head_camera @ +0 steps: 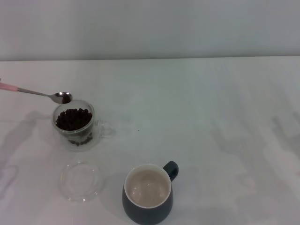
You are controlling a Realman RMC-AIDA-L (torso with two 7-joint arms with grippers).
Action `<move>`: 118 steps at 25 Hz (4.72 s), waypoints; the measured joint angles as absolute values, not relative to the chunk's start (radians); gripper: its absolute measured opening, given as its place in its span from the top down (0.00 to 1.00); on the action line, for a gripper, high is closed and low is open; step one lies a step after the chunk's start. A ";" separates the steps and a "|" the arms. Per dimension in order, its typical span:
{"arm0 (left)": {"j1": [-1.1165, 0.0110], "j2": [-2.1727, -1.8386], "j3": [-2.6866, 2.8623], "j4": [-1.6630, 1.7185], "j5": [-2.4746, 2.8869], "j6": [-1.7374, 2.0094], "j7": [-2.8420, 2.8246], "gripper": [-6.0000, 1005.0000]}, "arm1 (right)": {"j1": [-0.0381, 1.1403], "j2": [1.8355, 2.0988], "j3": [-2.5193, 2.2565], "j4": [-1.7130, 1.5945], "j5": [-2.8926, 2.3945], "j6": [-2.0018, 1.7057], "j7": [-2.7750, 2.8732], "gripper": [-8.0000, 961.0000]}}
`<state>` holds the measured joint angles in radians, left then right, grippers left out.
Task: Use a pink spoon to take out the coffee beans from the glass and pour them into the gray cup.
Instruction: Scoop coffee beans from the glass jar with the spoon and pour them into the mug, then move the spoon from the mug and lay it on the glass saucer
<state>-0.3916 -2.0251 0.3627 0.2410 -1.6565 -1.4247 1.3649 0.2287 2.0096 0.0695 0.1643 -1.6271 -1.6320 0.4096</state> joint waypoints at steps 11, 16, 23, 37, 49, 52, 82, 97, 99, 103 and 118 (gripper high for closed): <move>-0.432 -2.066 0.378 0.228 -1.593 -1.467 1.346 0.86 | 0.245 2.011 0.074 0.166 -1.628 -1.631 0.410 0.28; -0.457 -2.067 0.446 0.209 -1.566 -1.481 1.344 0.86 | 0.248 2.011 0.074 0.167 -1.628 -1.629 0.409 0.28; -0.482 -2.072 0.567 0.204 -1.564 -1.528 1.347 0.86 | 0.249 2.011 0.074 0.167 -1.628 -1.629 0.406 0.28; -0.520 -2.068 0.775 0.229 -1.556 -1.558 1.529 0.86 | 0.250 2.011 0.066 0.178 -1.629 -1.624 0.405 0.28; -0.533 -2.071 0.805 0.303 -1.500 -1.606 1.805 0.86 | 0.250 2.011 0.063 0.180 -1.629 -1.621 0.409 0.28; -0.548 -2.071 0.860 0.333 -1.491 -1.646 1.886 0.86 | 0.250 2.011 0.063 0.180 -1.629 -1.621 0.409 0.28; -0.136 -1.996 0.610 0.240 -1.931 -1.555 1.510 0.86 | 0.274 2.011 0.075 0.176 -1.620 -1.618 0.410 0.28; -0.196 -1.976 0.617 0.224 -1.727 -1.440 1.425 0.86 | 0.285 2.011 0.094 0.169 -1.617 -1.565 0.410 0.28; -0.210 -1.974 0.617 0.226 -1.699 -1.433 1.425 0.86 | 0.285 2.011 0.098 0.169 -1.617 -1.565 0.410 0.28; -0.244 -1.982 0.617 0.236 -1.639 -1.397 1.429 0.86 | 0.286 2.011 0.102 0.169 -1.617 -1.564 0.410 0.28; -0.303 -2.023 0.618 0.240 -1.529 -1.341 1.431 0.86 | 0.294 2.011 0.104 0.173 -1.617 -1.553 0.410 0.28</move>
<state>-0.3035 -2.0230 0.6180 0.2403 -1.5286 -1.3407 1.4312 0.2939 2.0110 0.1044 0.1735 -1.6168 -1.5529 0.4099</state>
